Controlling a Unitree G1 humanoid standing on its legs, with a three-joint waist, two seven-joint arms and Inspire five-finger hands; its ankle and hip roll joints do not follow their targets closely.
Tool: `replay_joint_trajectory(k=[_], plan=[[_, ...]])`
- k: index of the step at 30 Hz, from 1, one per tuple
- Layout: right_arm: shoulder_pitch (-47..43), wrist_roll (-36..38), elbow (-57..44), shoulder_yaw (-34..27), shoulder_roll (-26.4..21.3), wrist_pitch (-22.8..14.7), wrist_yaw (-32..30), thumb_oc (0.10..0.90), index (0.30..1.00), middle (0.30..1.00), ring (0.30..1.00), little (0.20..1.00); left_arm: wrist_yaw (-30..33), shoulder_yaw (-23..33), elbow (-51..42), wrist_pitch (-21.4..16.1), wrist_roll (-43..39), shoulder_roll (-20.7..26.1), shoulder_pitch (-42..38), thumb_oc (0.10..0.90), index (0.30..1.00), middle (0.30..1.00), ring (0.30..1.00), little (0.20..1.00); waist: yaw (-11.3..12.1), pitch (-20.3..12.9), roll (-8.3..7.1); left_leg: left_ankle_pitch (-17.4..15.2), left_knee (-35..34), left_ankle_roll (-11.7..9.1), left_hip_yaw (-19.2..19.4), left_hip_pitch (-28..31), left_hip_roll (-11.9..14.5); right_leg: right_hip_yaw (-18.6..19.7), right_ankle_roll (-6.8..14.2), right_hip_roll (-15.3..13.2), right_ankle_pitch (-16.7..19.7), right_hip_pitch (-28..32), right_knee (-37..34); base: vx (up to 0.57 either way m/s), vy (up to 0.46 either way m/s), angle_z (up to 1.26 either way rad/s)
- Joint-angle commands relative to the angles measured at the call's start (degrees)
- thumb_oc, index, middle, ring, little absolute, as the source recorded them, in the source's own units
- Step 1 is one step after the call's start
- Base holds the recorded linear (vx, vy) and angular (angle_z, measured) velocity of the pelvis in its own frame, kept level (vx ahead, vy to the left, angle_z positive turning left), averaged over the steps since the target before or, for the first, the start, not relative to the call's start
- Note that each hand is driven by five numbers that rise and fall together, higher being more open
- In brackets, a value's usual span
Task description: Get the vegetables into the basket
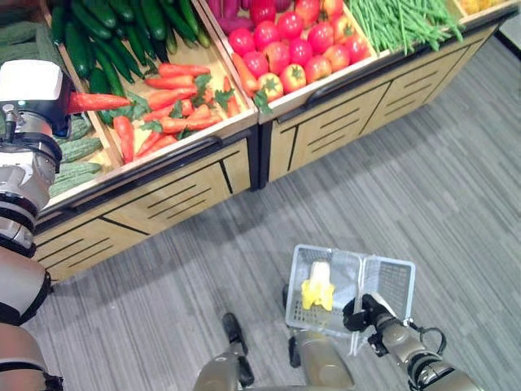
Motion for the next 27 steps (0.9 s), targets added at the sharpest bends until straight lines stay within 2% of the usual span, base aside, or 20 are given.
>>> replay_joint_trajectory(k=[1,12,15,17,18,19,21,27], plan=[[6.62,-3.05,3.18,1.13,-1.46,1.31,0.53,0.400,0.300,0.300,0.300,0.300,2.32,4.55,0.40,0.59,0.93,4.22,-1.09,0.400,0.300,0.300,0.300,0.300,-0.11,-4.99,1.30,-4.43,0.18,-0.21,-2.02,2.02,-1.28,0.93,7.14,-2.22,-6.68,3.65,-0.16,-0.01,0.028,0.04],[8.34,-4.69,4.47,-1.37,-0.92,2.35,0.95,0.400,0.300,0.300,0.300,0.300,1.47,11.99,-11.35,-0.21,1.41,5.55,8.87,0.400,0.300,0.300,0.300,0.300,1.12,-7.19,1.33,-5.44,0.18,0.33,-3.42,5.57,-1.92,-0.18,7.47,-2.84,-7.75,8.04,-0.16,-0.01,0.016,0.05],[9.25,-5.02,4.12,-2.73,-0.81,2.61,1.17,0.400,0.300,0.300,0.300,0.300,0.93,17.77,-18.97,-0.59,2.10,6.48,15.95,0.400,0.300,0.300,0.300,0.300,1.67,-7.90,1.09,-5.89,0.18,0.51,-3.91,6.82,-2.14,-0.78,7.60,-2.99,-8.18,9.57,-0.16,-0.02,0.022,0.11],[9.47,-5.23,4.05,-3.03,-0.71,2.71,1.19,0.400,0.300,0.300,0.300,0.300,0.74,19.50,-21.00,-0.64,2.44,6.49,18.26,0.400,0.300,0.300,0.300,0.300,1.86,-8.13,1.05,-6.05,0.18,0.57,-4.05,7.18,-2.22,-0.88,7.67,-3.06,-8.28,10.02,-0.16,-0.02,0.024,0.14],[9.82,-5.49,3.91,-3.64,-0.43,2.80,1.44,0.400,0.300,0.300,0.300,0.300,0.67,22.03,-23.63,-0.77,3.07,6.37,21.35,0.400,0.300,0.300,0.300,0.300,2.20,-8.51,0.83,-6.33,0.18,0.76,-4.36,7.82,-2.37,-1.05,7.71,-3.16,-8.54,10.80,-0.16,-0.03,0.049,0.13],[10.53,-5.98,3.67,-4.57,-0.25,3.10,1.74,0.400,0.300,0.300,0.300,0.300,-0.47,27.04,-30.51,-0.65,4.57,5.75,27.91,0.400,0.300,0.300,0.300,0.300,2.46,-8.98,0.76,-6.81,0.18,1.07,-4.87,8.85,-2.64,-1.55,7.75,-3.36,-8.96,12.04,-0.15,-0.04,0.059,0.08],[10.88,-6.59,3.64,-5.14,-0.05,3.47,1.91,0.400,0.300,0.300,0.300,0.300,-0.98,30.46,-34.09,-0.61,5.30,5.11,31.59,0.400,0.300,0.300,0.300,0.300,2.83,-9.22,0.64,-7.08,0.18,1.24,-5.15,9.57,-2.81,-1.68,7.78,-3.48,-9.25,12.86,0.01,-0.04,0.044,0.09],[11.39,-8.06,3.45,-5.32,0.18,3.79,2.48,0.400,0.300,0.300,0.300,0.300,-1.57,35.03,-38.99,-1.11,6.71,4.14,37.35,0.400,0.300,0.300,0.300,0.300,3.17,-10.08,0.53,-7.62,0.18,1.62,-5.48,10.97,-3.05,-1.89,7.79,-3.68,-9.74,14.22,0.31,-0.03,0.019,0.07]])
